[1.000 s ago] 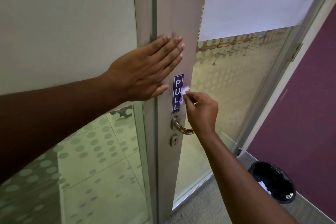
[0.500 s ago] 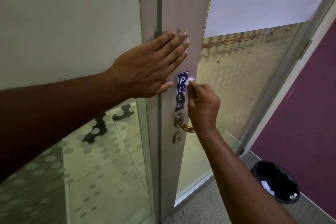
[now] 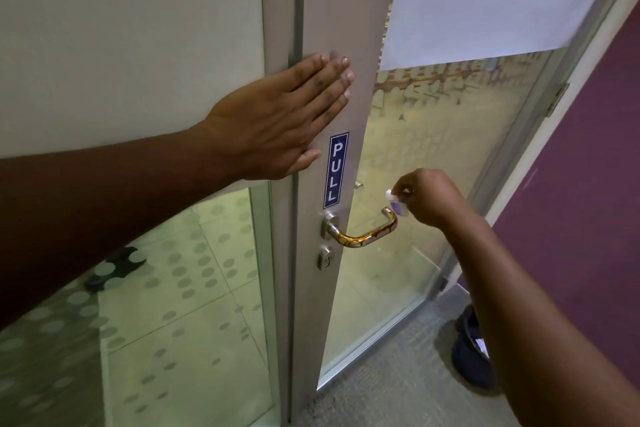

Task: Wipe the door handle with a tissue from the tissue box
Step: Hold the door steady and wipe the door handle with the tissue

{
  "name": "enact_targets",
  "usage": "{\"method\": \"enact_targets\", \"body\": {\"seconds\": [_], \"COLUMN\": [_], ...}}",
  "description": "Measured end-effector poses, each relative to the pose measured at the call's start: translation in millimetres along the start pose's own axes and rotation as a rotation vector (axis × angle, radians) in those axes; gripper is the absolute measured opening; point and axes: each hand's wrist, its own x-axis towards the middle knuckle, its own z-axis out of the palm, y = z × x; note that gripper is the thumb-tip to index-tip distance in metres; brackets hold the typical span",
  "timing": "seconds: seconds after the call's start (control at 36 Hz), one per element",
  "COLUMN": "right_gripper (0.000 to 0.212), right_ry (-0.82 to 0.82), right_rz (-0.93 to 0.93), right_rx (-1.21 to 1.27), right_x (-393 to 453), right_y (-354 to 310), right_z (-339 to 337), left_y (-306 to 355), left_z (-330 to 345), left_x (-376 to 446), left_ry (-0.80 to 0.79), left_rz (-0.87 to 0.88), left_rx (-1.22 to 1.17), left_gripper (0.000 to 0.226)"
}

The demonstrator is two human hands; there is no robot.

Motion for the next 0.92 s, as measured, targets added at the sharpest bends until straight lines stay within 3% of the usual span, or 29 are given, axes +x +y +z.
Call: {"method": "enact_targets", "body": {"seconds": [0.25,0.39,0.92], "right_gripper": [0.028,0.028,0.017], "right_ry": [-0.153,-0.215,0.062], "right_rz": [-0.205,-0.174,-0.102], "right_rx": [-0.132,-0.128,0.045], "right_x": [3,6,-40], "right_y": [-1,2,12], "right_z": [17,16,47], "left_y": [0,0,0], "left_z": [0,0,-4], "left_x": [-1,-1,-1], "left_ry": [-0.025,-0.031,-0.056], "left_rz": [0.006,0.0,-0.006], "left_rx": [0.01,-0.011,-0.039], "left_gripper": [0.082,0.083,0.083]}}
